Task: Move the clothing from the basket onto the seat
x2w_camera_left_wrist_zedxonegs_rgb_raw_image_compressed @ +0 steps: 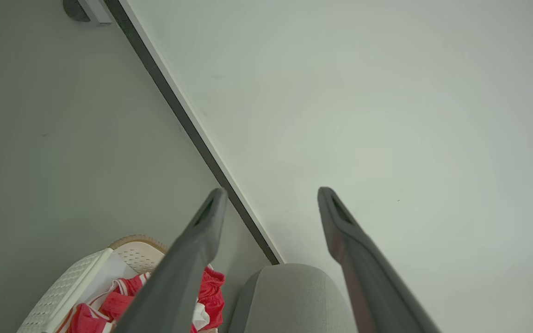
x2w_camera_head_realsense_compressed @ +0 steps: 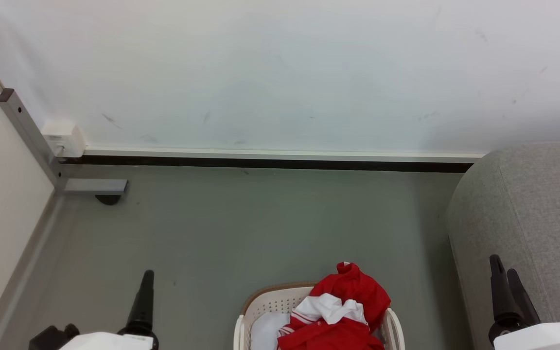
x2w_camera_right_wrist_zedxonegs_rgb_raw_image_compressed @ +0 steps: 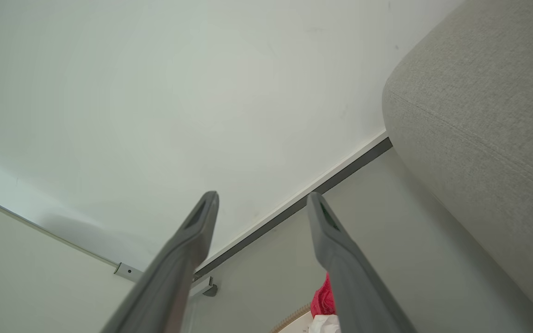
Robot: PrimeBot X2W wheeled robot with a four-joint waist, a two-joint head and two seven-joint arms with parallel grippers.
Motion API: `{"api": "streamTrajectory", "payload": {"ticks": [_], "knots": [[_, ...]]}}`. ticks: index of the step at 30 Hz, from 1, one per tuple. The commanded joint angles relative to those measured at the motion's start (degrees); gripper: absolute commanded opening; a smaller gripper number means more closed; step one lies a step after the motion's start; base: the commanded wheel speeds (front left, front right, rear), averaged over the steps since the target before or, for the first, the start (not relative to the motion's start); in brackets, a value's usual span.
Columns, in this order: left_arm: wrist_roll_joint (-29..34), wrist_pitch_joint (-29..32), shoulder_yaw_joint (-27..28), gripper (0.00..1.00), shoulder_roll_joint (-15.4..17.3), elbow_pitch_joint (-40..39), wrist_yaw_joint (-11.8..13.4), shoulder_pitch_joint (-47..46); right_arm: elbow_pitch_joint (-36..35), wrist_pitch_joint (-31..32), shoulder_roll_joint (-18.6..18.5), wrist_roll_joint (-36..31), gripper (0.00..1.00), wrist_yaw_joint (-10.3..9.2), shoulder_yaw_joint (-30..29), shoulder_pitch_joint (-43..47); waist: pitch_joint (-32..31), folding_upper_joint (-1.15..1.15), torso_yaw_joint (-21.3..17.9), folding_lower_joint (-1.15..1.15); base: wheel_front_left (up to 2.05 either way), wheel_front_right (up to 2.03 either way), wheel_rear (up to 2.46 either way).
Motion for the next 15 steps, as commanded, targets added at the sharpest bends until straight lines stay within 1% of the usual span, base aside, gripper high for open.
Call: {"api": "streamTrajectory", "payload": {"ticks": [1,8,15], "knots": [[2.6,-0.6,-0.3,1.0,0.4,-1.0,0.2,-1.3,-1.0,-0.6,-0.5,-2.9,1.0,-0.03,0.2,-1.1,0.0,0.0,0.0,0.0,0.0,0.0,0.0],[11.3,-2.0,-1.9,1.0,0.5,-1.0,0.7,-1.3,-0.6,-2.0,-0.2,-10.4,1.0,-0.04,0.8,-0.8,0.0,0.0,-0.1,0.0,0.0,0.0,0.0],[19.2,-3.3,-3.1,1.0,0.5,-0.7,1.5,-1.3,0.7,-3.3,-0.4,-16.3,1.0,-0.05,2.1,-1.4,0.1,0.0,-0.3,0.0,0.0,0.0,0.0]]}}
